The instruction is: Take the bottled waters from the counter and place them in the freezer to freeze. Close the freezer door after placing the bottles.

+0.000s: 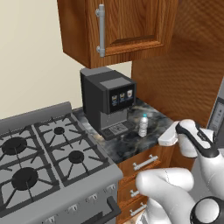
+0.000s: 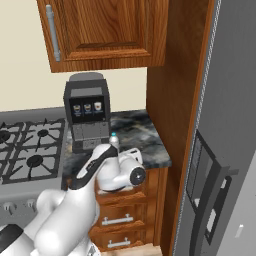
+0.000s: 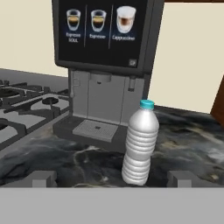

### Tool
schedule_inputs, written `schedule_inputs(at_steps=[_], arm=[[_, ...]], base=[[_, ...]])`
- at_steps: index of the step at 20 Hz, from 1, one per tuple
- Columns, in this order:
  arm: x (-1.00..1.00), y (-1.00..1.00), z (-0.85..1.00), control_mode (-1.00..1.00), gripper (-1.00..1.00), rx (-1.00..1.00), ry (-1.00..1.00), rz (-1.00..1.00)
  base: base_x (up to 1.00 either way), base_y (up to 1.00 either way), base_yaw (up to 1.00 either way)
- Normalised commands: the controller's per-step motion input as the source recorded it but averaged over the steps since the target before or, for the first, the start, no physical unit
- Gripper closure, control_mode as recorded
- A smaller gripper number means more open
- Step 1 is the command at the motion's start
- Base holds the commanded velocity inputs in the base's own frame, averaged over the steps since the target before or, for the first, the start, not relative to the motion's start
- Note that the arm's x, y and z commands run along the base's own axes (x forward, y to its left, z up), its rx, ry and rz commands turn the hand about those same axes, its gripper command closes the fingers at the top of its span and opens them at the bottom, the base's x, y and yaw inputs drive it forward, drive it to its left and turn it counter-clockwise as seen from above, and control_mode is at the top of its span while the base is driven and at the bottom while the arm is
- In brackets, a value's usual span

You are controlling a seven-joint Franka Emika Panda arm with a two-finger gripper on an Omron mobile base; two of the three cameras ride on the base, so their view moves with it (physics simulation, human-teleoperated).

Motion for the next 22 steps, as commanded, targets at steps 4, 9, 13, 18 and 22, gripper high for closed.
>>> schedule_inputs(at_steps=[4,9,13,18,22], arm=[[0.18,0.11,-0.24,-1.0,-1.0,0.0,-0.01,0.02],[0.2,0.1,-0.13,-1.0,-1.0,0.0,-0.04,0.01],[0.27,0.1,0.0,-1.0,-1.0,0.0,-0.03,0.0],[0.33,0.11,0.0,-1.0,-1.0,0.0,0.0,0.0],[0.19,0.07,0.0,-1.0,-1.0,0.0,0.0,0.0]], base=[[0.0,0.0,0.0],[0.0,0.0,0.0],[0.0,0.0,0.0],[0.0,0.0,0.0],[0.0,0.0,0.0]])
